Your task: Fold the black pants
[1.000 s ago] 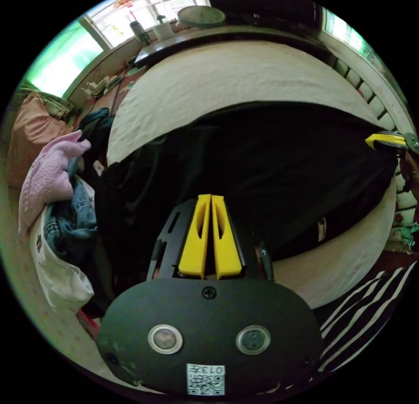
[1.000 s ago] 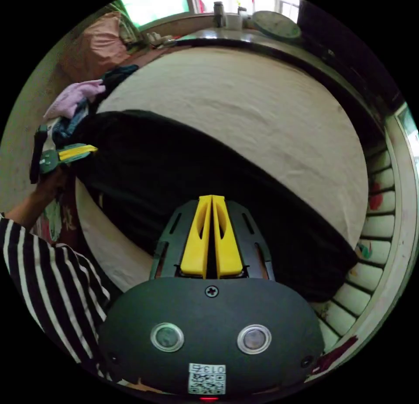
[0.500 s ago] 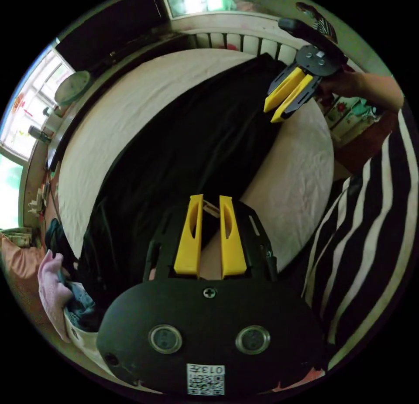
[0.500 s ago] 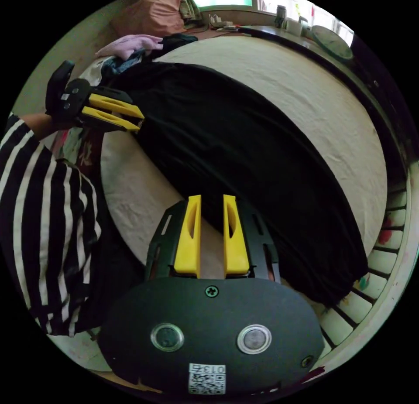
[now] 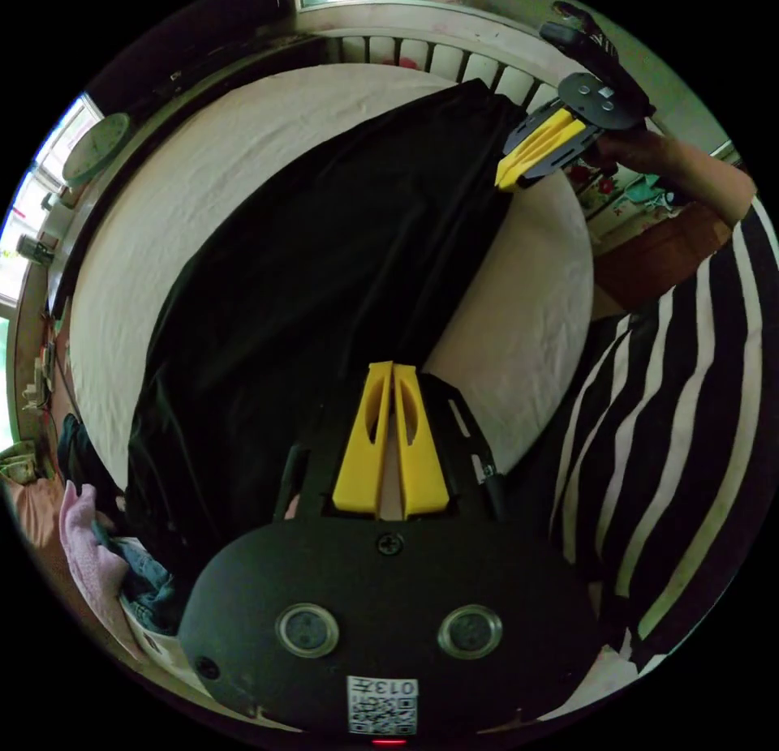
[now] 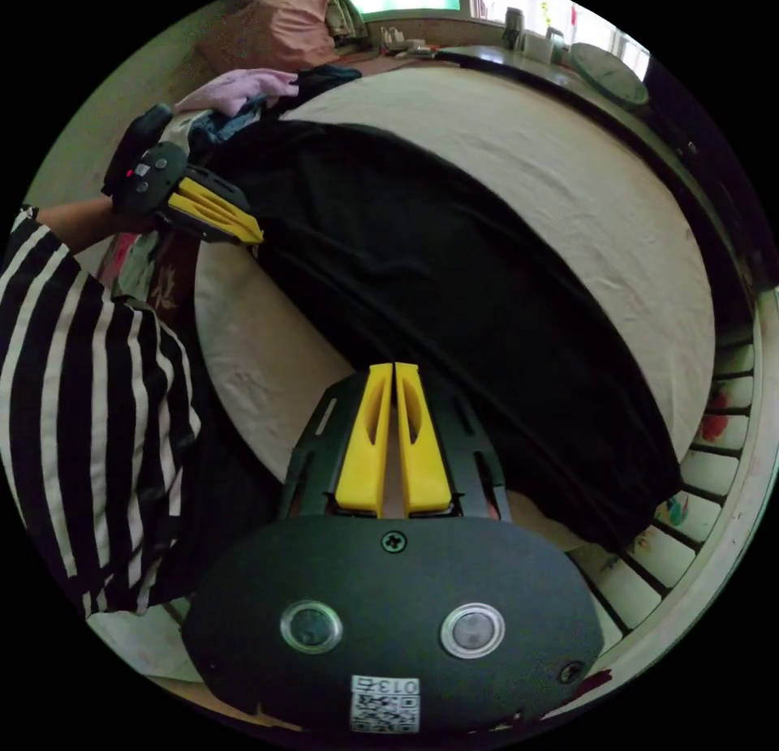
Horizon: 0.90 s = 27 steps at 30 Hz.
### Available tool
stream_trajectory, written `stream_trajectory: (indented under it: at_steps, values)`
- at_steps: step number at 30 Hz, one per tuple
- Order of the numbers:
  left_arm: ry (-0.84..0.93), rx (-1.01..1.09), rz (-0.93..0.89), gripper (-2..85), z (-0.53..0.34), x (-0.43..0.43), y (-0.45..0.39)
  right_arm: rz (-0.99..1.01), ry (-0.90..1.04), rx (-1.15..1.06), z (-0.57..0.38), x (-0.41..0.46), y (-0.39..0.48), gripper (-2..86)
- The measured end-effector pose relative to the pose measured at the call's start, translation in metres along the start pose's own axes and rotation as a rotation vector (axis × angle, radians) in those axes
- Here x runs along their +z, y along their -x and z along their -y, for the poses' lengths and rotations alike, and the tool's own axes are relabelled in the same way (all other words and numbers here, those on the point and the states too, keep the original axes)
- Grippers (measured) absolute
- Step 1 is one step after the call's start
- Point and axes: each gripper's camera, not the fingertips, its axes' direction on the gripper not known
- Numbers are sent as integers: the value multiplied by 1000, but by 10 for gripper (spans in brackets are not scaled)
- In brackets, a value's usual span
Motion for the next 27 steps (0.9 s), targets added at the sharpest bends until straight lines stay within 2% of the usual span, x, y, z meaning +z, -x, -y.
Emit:
stream_trajectory:
  at_steps: [2, 5, 7, 11, 15, 18, 20, 23, 27]
  values:
    - [4, -27, -20, -4, 10, 0, 6, -54, 13, 21, -18, 3, -4, 4]
    - [-106, -21, -111, -3, 24, -23, 12, -32, -111, 97, -55, -21, -22, 5]
    - [-151, -17, -136, -3, 35, -28, 15, -101, -172, 203, -81, -32, -42, 8]
    - [-180, -58, -87, -3, 74, -20, 27, -148, -194, 357, -111, -22, -76, 12]
    - [-53, -51, -55, -3, 97, 13, 33, -95, -127, 462, -160, 7, -112, 6]
    - [-43, -71, -68, -2, 104, 16, 42, -37, -152, 509, -200, 6, -131, 7]
    - [-68, -110, -57, 0, 111, 6, 51, -8, -248, 575, -231, -9, -145, 12]
    - [-160, -125, -65, 5, 137, -14, 60, 34, -430, 789, -303, -32, -181, 35]
    - [-243, -47, -95, 31, 203, -25, 65, 118, -627, 1110, -422, -35, -239, 106]
